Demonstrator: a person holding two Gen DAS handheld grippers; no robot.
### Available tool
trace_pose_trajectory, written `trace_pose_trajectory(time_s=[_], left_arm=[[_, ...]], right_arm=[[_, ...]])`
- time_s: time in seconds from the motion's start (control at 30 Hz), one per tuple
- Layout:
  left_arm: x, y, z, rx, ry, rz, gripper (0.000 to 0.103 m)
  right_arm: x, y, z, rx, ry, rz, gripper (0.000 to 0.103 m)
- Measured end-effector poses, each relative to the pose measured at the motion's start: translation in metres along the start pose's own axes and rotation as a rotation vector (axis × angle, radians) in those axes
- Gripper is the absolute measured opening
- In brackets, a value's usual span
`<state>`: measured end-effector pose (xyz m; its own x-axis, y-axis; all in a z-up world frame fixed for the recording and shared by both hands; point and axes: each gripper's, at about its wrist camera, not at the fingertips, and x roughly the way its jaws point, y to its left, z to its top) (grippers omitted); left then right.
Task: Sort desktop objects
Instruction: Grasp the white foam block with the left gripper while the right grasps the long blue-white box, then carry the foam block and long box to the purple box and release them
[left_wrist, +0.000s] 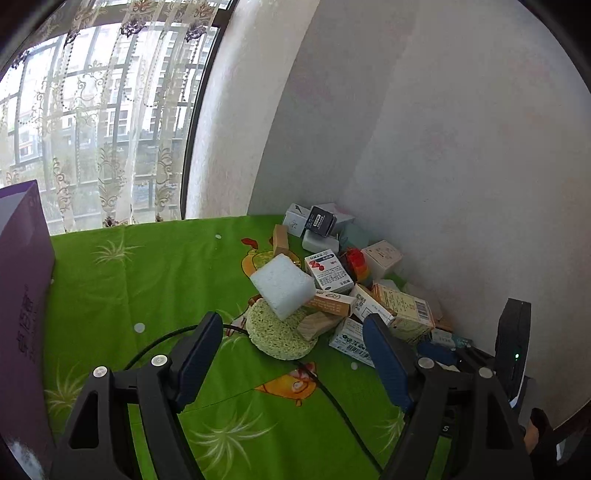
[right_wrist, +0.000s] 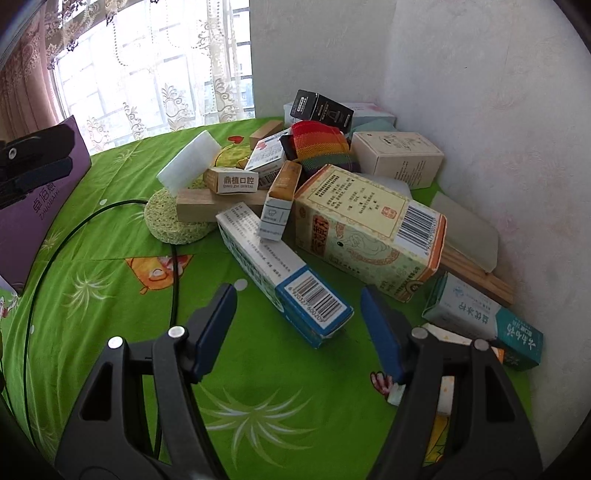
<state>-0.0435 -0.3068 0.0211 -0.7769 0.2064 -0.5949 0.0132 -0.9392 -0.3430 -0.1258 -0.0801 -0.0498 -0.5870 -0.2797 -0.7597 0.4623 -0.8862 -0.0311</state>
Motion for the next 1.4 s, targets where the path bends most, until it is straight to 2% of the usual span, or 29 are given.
trace_pose_trajectory(time_s=[0.2, 0.4, 0.5, 0.67, 0.7, 0.73, 0.77, 0.83, 0.97, 1.17, 1.4], left_arm=[[0.06, 0.011, 0.011, -0.197, 0.076, -0.066, 0.078], [0.094, 0.025, 0.017, -0.366, 0.115, -0.062, 0.079], [0.105, 0.027, 0.018, -0.402, 0.143, -0.053, 0.079], [0.124, 0.024, 0.019, -0.406, 0.186, -0.045, 0.078], [0.127, 0.022, 0.019, -0.396, 0.195, -0.04, 0.072], [0.129, 0.021, 0.019, -0.383, 0.204, -0.035, 0.057], [0.131, 0.021, 0.018, -0.371, 0.217, -0.031, 0.053], [0.132, 0.021, 0.015, -0.367, 0.224, -0.03, 0.053], [0.12, 0.019, 0.013, -0.345, 0.209, -0.025, 0.053], [0.079, 0.014, 0.007, -0.305, 0.16, -0.035, 0.052], [0.003, 0.016, -0.01, -0.278, 0.065, -0.004, 0.052]], right_arm=[[0.014, -0.002, 0.001, -0.01, 0.027, -0.002, 0.067], [0.023, -0.003, -0.001, -0.014, 0.046, -0.001, 0.061], [0.025, -0.003, -0.002, -0.012, 0.049, 0.004, 0.057], [0.025, -0.002, -0.002, -0.018, 0.048, -0.003, 0.053], [0.025, 0.0, -0.003, -0.019, 0.045, -0.007, 0.053], [0.025, 0.0, -0.003, -0.014, 0.044, -0.006, 0.051], [0.025, -0.001, -0.004, -0.007, 0.042, -0.005, 0.049], [0.025, -0.001, -0.005, -0.002, 0.039, -0.004, 0.045], [0.018, -0.001, -0.009, 0.039, 0.043, 0.029, 0.028], [-0.001, 0.009, -0.018, 0.064, 0.03, 0.057, 0.026], [-0.036, 0.019, -0.023, 0.083, -0.013, 0.094, 0.026]])
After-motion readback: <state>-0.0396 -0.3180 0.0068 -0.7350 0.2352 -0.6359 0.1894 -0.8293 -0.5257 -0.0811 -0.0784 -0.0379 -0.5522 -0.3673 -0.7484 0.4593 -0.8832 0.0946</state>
